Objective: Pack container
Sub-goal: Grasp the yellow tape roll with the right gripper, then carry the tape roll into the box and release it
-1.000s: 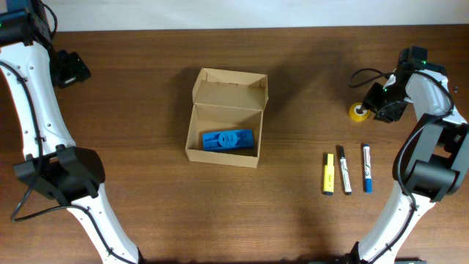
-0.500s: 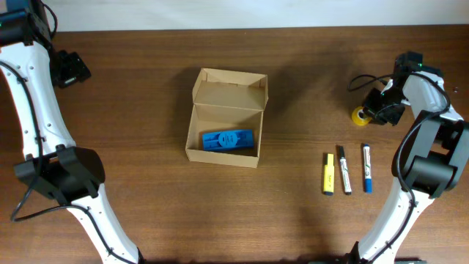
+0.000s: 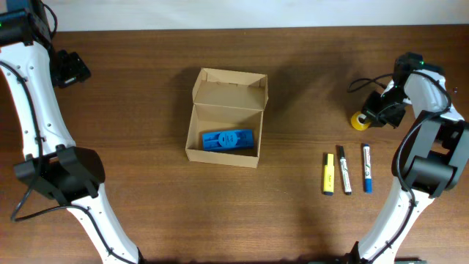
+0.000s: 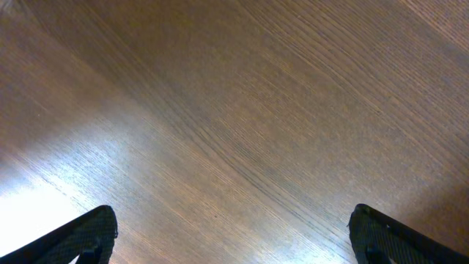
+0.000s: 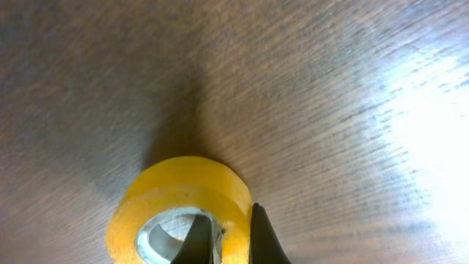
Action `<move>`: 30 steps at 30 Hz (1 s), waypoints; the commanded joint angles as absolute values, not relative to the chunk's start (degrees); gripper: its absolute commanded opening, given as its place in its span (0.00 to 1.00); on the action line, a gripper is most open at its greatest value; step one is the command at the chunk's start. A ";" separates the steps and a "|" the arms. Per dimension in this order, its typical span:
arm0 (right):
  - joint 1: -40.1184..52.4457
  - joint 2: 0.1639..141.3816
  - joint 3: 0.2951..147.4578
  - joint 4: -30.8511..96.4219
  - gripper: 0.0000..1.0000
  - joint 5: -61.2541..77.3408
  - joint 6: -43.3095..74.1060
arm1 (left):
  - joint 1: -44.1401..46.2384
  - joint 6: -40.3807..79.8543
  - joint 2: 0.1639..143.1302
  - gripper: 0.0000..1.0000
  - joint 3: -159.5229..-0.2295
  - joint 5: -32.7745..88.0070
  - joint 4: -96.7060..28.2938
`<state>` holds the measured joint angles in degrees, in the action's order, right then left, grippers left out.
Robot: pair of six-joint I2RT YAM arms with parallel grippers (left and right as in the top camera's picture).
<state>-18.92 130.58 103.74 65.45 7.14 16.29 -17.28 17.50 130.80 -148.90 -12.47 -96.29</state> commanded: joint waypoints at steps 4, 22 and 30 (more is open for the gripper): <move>-15.66 125.29 114.54 69.49 0.04 7.05 11.09 | -17.54 16.62 129.40 1.00 -148.51 -12.91 -96.27; 24.36 111.66 128.16 74.22 0.04 2.04 -36.36 | -17.54 16.62 129.40 1.00 -148.51 -12.91 -96.27; 33.69 118.78 127.15 76.97 0.04 2.11 -43.09 | -17.54 16.62 129.43 1.00 -148.51 -12.91 -96.27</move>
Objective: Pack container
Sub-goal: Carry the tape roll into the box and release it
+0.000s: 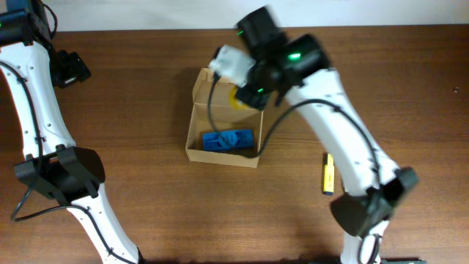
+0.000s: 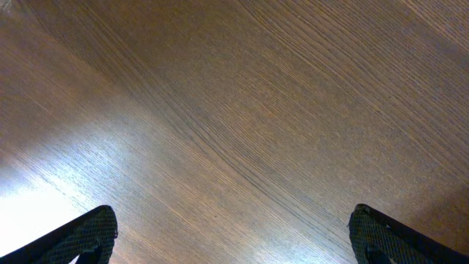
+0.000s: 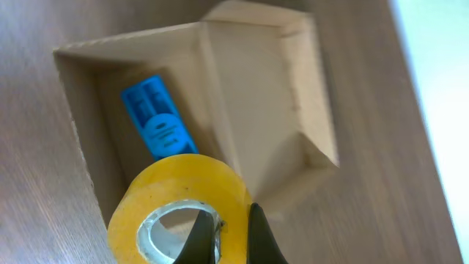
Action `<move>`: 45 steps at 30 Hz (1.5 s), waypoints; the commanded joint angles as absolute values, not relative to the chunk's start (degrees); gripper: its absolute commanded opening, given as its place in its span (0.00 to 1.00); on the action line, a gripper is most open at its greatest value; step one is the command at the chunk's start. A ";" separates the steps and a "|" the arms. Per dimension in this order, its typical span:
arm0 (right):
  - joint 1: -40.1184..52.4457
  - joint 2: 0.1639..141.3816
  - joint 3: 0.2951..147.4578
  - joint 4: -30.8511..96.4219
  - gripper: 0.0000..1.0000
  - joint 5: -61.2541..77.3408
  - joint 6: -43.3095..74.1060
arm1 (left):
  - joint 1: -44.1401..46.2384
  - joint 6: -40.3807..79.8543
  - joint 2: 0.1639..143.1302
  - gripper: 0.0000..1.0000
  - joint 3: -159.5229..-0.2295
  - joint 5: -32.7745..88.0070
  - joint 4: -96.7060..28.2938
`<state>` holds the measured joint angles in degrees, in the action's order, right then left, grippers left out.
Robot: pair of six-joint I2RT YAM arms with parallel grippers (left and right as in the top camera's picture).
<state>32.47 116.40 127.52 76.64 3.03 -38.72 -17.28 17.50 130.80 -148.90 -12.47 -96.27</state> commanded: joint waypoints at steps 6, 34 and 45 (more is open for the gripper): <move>36.53 125.86 127.15 77.01 0.04 3.68 -42.72 | -17.54 16.62 129.43 1.00 -148.51 -12.91 -96.29; 38.68 135.26 120.70 72.88 0.50 8.16 -38.44 | -17.54 16.62 129.43 1.00 -148.51 -12.91 -96.27; 38.72 121.16 121.25 73.41 0.66 1.80 -34.79 | -17.54 16.62 129.40 1.00 -148.53 -12.91 -96.27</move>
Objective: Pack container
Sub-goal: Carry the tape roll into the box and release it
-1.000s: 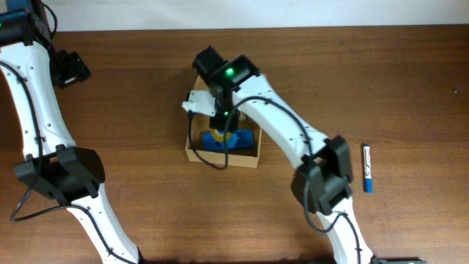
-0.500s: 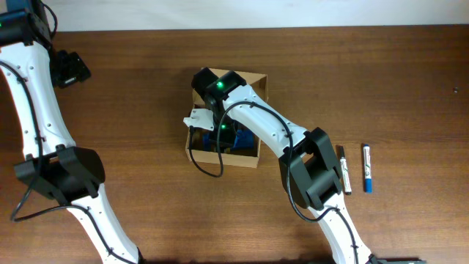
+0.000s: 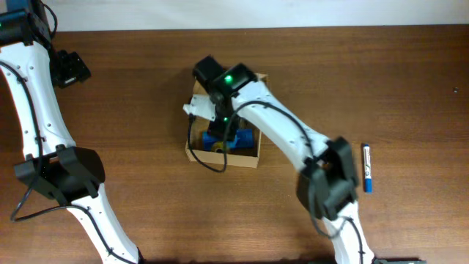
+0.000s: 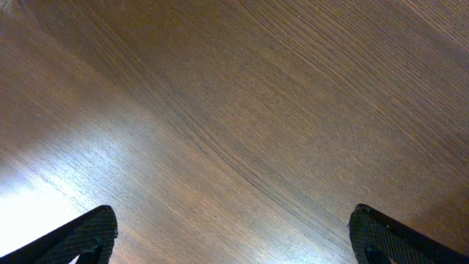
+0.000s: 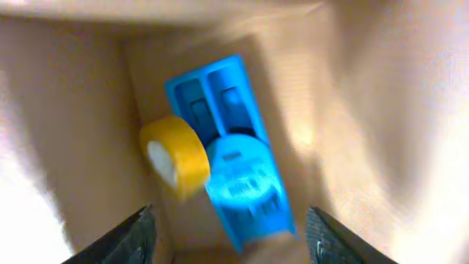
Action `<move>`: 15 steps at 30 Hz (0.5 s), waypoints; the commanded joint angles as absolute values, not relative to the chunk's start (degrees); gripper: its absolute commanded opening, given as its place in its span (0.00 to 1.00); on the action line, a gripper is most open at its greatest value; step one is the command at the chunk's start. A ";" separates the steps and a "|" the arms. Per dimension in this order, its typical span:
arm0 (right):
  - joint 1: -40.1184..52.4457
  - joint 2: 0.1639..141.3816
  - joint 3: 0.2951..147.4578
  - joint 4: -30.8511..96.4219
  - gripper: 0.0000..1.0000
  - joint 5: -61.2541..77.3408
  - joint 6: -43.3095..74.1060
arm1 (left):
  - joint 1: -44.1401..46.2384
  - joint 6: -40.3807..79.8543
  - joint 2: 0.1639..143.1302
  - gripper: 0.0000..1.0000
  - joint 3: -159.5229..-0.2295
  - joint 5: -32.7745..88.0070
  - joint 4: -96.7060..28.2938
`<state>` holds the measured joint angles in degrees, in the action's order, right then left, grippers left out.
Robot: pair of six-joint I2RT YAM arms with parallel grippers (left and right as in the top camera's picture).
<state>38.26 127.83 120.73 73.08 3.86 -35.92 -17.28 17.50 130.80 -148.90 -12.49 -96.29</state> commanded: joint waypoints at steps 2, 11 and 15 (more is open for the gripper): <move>38.72 119.04 121.25 73.56 0.66 0.58 -33.80 | -17.54 16.62 129.40 1.00 -148.51 -12.93 -96.27; 35.29 109.71 119.98 73.36 0.60 -7.25 -30.96 | -17.54 16.62 129.43 1.00 -148.51 -12.91 -96.29; 26.33 103.74 111.79 68.07 0.56 -7.60 -25.76 | -17.54 16.62 129.43 1.00 -148.51 -12.91 -96.27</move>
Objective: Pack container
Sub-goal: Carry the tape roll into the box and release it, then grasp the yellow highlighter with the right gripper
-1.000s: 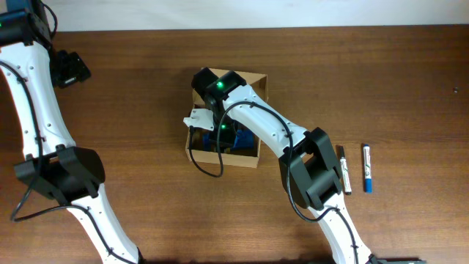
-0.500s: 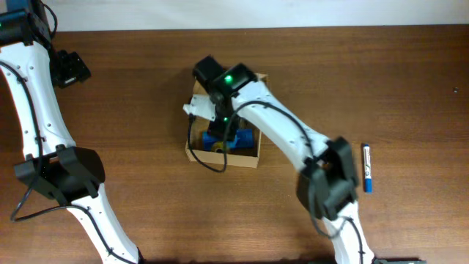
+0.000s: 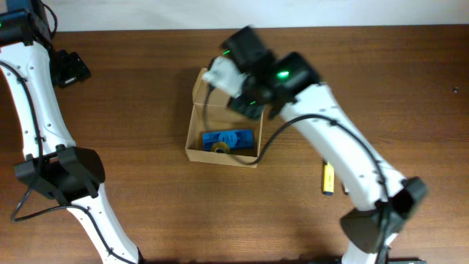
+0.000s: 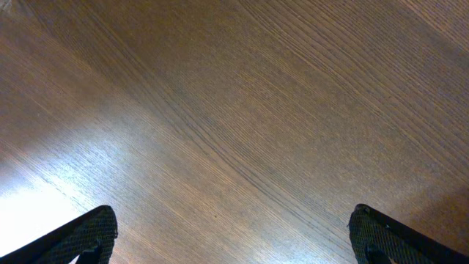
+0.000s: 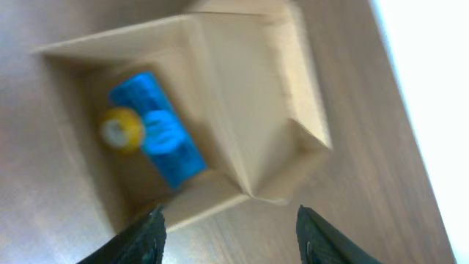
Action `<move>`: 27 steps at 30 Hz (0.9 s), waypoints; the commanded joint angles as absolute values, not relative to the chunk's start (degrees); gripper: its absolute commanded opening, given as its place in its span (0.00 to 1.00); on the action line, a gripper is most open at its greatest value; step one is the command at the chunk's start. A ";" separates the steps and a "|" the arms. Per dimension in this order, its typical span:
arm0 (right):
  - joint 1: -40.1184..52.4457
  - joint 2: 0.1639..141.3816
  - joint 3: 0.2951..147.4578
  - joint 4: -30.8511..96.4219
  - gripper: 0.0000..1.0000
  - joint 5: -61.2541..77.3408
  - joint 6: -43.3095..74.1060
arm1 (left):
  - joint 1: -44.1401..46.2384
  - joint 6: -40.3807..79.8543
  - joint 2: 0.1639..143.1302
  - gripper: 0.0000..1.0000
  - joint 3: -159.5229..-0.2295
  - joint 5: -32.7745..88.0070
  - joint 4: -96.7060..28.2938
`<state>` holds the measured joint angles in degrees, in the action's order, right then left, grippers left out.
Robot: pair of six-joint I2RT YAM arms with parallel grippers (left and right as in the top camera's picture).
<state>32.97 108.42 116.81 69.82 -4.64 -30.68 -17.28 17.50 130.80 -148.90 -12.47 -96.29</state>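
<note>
The open cardboard box (image 3: 192,126) sits mid-table. Inside it lie a blue plastic piece (image 3: 229,137) and a yellow tape roll (image 3: 220,147) touching its near edge. My right gripper (image 3: 248,103) hovers over the box's far right part, open and empty. The right wrist view looks down into the box (image 5: 242,81) at the blue piece (image 5: 165,143) and the tape roll (image 5: 121,130); the right gripper (image 5: 234,238) holds nothing between its spread fingertips (image 5: 143,238). My left gripper (image 3: 69,70) is at the far left, and in the left wrist view it (image 4: 234,242) is open above bare wood.
A yellow highlighter (image 3: 328,177) lies on the table to the right of the box, partly under my right arm. The arm hides whatever else lies near it. The box's raised back flap (image 3: 229,82) stands under the right wrist.
My right gripper was low inside the box, open, with the tape roll just below it. Now it is higher, above the box's far right. The tape stays in the box.
My right gripper was shut on the tape roll at the table's far right. Then it held the roll above the box. Then it was open inside the box with the roll lying against the blue piece. Now it is raised and empty. The left arm stayed still.
</note>
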 commanded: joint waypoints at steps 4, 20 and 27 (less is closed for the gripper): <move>16.08 98.45 100.99 62.48 0.60 -6.94 -15.49 | -17.54 16.62 129.43 1.00 -148.51 -12.91 -96.27; -0.60 97.25 68.10 60.93 0.48 5.61 8.03 | -17.54 16.62 129.40 1.00 -148.51 -12.91 -96.29; -0.62 97.25 63.05 57.45 0.49 5.82 8.03 | -17.54 16.62 129.43 1.00 -148.51 -12.91 -96.27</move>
